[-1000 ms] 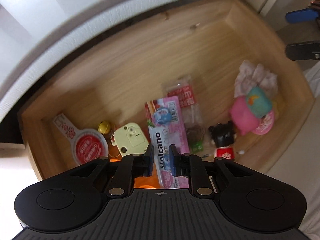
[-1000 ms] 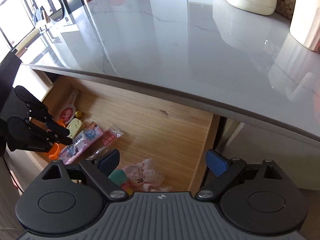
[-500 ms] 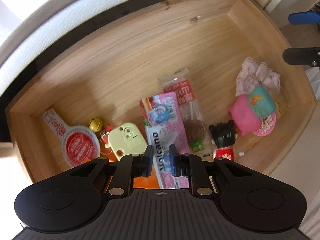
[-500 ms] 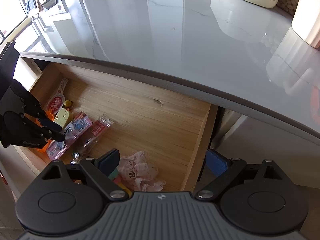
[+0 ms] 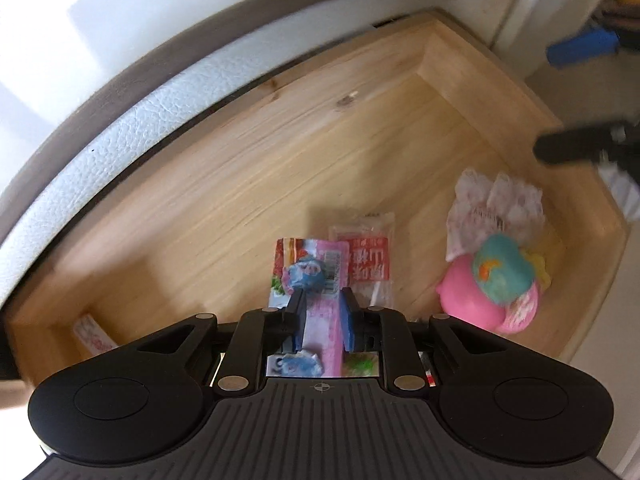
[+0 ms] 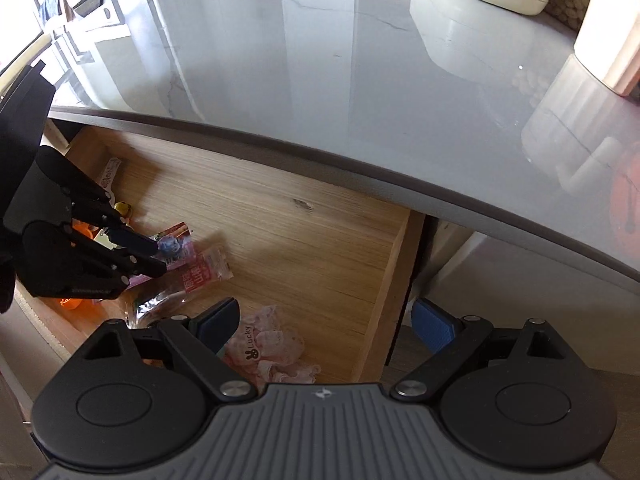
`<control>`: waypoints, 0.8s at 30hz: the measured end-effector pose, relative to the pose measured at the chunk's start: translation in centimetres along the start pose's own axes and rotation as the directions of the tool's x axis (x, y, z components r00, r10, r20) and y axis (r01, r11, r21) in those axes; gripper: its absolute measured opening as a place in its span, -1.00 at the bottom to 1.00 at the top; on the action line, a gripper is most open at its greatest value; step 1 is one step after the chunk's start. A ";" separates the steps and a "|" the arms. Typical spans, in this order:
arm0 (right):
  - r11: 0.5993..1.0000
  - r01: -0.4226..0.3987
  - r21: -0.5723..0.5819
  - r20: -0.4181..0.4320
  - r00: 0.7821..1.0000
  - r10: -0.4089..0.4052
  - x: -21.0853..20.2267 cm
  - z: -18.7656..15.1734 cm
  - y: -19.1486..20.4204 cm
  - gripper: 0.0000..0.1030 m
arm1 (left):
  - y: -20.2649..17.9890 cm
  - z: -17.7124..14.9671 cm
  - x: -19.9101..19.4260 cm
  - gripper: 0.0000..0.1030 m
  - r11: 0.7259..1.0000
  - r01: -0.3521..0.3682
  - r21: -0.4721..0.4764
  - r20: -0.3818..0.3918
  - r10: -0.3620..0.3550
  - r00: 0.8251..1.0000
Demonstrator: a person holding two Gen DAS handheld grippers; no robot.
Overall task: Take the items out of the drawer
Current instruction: 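Close the left gripper on the pink Volcano package and lift it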
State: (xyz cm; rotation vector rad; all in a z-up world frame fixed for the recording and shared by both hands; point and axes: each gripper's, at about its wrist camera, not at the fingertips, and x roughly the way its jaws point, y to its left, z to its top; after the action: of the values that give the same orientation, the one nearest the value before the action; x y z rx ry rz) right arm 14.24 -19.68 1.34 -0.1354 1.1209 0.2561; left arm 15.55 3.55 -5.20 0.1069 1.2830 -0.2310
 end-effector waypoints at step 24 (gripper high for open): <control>1.000 -0.020 0.019 -0.001 1.000 0.020 0.0 0.0 0.3 0.82 | 1.5 0.6 -0.5 -0.36 0.994 0.107 -0.032 0.024 -0.106 0.994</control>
State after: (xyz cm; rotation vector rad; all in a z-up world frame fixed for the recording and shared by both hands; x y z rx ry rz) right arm 14.13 -19.43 1.33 -0.1069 1.1257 0.2632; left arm 16.34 4.98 -4.68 0.0074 1.2714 -0.3014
